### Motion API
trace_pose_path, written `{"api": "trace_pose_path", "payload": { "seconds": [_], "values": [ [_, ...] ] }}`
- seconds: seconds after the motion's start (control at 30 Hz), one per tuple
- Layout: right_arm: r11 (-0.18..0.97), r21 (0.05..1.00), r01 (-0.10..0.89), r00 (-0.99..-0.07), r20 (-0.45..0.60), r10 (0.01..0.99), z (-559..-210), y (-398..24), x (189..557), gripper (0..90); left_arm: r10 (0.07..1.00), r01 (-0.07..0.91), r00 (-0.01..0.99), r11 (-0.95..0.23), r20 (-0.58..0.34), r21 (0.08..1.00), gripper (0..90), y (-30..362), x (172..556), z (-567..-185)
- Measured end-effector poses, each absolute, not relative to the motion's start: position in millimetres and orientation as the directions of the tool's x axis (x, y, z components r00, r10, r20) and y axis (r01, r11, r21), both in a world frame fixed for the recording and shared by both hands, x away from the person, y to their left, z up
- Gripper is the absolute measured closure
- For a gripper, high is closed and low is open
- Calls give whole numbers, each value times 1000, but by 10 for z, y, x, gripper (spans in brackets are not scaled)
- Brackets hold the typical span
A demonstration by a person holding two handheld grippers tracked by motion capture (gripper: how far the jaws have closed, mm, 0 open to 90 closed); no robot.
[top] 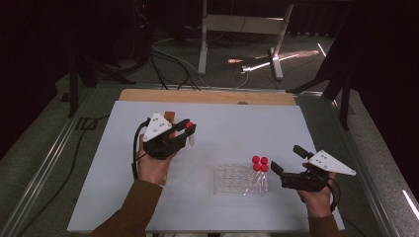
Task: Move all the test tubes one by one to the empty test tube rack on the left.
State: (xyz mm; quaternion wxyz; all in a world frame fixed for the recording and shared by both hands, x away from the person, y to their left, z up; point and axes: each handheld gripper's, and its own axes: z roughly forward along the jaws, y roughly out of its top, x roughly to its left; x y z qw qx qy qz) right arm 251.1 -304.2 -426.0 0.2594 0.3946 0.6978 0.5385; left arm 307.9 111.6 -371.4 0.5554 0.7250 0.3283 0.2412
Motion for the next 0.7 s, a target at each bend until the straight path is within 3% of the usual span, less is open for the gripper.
{"api": "trace_pose_path", "payload": {
  "seconds": [0.7],
  "values": [
    [74, 952, 296, -516, 94, 852, -4334, -3206, 2504, 0, 850, 206, 527, -117, -9, 972, 706, 1449, 3363, -3703]
  ]
}}
